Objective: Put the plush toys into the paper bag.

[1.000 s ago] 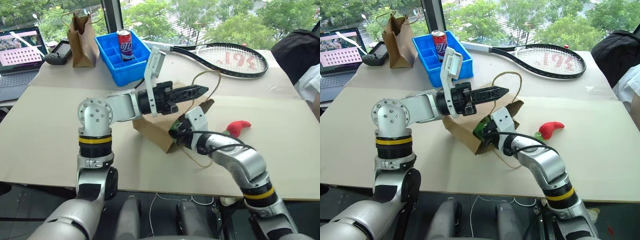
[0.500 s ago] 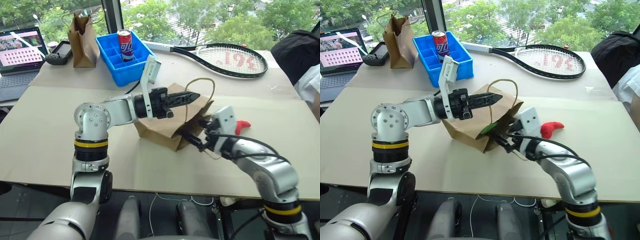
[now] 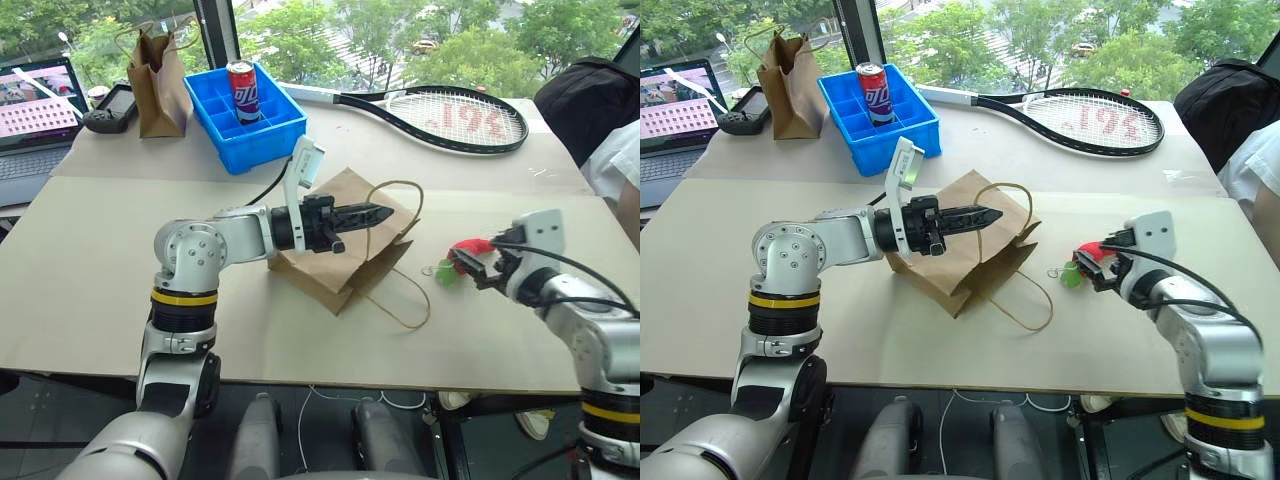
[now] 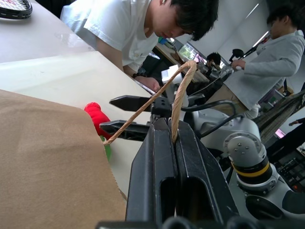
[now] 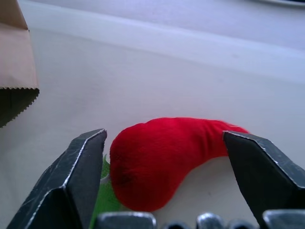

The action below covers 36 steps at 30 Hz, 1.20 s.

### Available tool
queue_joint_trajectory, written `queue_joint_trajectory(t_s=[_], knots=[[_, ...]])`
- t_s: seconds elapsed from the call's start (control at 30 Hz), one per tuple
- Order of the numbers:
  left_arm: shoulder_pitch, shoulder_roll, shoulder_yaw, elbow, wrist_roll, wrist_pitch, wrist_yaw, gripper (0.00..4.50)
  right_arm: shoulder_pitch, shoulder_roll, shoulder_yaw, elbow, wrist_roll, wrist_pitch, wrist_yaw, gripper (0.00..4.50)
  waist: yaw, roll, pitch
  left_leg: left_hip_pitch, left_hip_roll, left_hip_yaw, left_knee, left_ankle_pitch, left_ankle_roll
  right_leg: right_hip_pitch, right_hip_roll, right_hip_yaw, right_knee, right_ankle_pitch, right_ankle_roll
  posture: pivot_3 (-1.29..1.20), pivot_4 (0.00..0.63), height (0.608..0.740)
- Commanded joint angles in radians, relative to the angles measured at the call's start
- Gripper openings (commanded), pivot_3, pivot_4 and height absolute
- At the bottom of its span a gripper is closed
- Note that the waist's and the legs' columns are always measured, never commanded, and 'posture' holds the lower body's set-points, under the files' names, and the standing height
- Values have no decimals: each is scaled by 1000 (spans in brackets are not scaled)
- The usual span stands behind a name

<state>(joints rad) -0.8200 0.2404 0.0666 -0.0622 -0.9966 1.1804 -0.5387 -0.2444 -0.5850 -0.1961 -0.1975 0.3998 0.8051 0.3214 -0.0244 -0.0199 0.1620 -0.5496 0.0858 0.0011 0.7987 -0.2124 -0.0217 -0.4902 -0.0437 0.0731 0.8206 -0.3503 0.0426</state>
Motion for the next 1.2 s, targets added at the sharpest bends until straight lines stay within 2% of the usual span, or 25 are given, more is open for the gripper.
queue_joint_trajectory(t_s=[0.03, 0.13, 0.23, 0.27, 0.3, 0.4, 0.5, 0.6, 0.77, 0.87, 1.0, 1.1, 1.2], knots=[[-16, 5, 11, -36, -3, -19, -7, 0, 29, -12, -10, -3, -36, -42, 8, 2693, 6, 0, 0, 0, 0, 0, 0, 0, 0, 0, 0, 0, 0, 0, 0, 0, 150, 656], [-15, 7, 12, -37, -3, -19, -8, 0, 46, -35, -45, -48, -25, -47, 35, 1548, 9, 0, 0, 0, -1, 0, 0, 0, 0, 1, 0, 0, 0, 0, 1, 0, 150, 656], [-22, 11, 9, -33, 1, -22, -21, 0, 83, -158, -87, -172, 61, -51, 218, 661, 10, 2, 1, 0, -1, 0, 0, 0, 0, 0, -1, 0, 0, 0, 1, 0, 150, 656], [-26, 13, 10, -33, -1, -20, -24, 0, 91, -190, -110, -211, 101, -26, 259, 300, 10, 2, 1, 0, -1, 0, 0, 0, 0, 0, -1, 0, 0, 0, 1, 0, 150, 656], [-28, 15, 12, -33, -3, -18, -27, 0, 95, -206, -126, -232, 128, -7, 277, 128, 10, 2, 1, -1, -1, 0, 0, 0, 0, 0, 0, 0, 0, 0, 1, 0, 150, 656], [-41, 16, 16, -23, -5, -14, -33, 0, 75, -243, -148, -337, 264, 102, 316, 45, 5, 2, 1, 0, 0, -1, 0, 0, 0, 1, 0, 0, 0, -1, 1, 0, 150, 656], [-55, 8, 16, -13, -5, -17, -36, 0, 16, -192, -61, -421, 354, 192, 269, 44, 1, 1, 1, 1, 0, -1, 0, 0, 0, 1, 0, 0, 0, -1, 1, 0, 150, 656], [-63, -3, 21, -8, -10, -16, -33, 0, -34, -112, 68, -443, 334, 220, 205, 44, 2, 1, 1, 1, -1, -2, 0, 0, 0, 1, 0, 0, 0, -1, 1, 0, 150, 656], [-63, -9, 25, -30, -32, 9, -27, 0, -155, -13, 267, -377, 209, 172, 139, 44, 6, 1, 1, 0, -1, -1, 0, 0, 0, 1, 0, 0, -1, -1, 1, 0, 150, 656], [-56, -9, 27, -50, -50, 26, -21, 0, -214, -5, 370, -298, 91, 91, 147, 43, 9, 1, 1, 0, -1, -1, 0, 0, 0, 1, 0, 0, -1, 0, 1, 0, 150, 656], [-54, -7, 35, -61, -64, 36, -6, 0, -246, 0, 501, -157, -129, -204, 179, 35, 10, 1, 1, 0, -1, -1, 0, 0, 0, 1, 0, -1, -1, 0, 1, 0, 150, 656], [-47, -5, 42, -70, -72, 38, 8, 0, -219, 119, 466, -82, -121, -346, 167, 35, 9, 1, 1, 0, -1, -1, 0, 0, 0, 1, 0, -1, -1, 0, 1, 0, 150, 656], [-41, -6, 49, -79, -83, 40, 24, 0, -187, 216, 414, -20, -116, -406, 129, 35, 4, 1, 1, 0, 0, -1, -1, 0, 0, 0, 0, 0, 0, 0, 1, 0, 150, 656]])
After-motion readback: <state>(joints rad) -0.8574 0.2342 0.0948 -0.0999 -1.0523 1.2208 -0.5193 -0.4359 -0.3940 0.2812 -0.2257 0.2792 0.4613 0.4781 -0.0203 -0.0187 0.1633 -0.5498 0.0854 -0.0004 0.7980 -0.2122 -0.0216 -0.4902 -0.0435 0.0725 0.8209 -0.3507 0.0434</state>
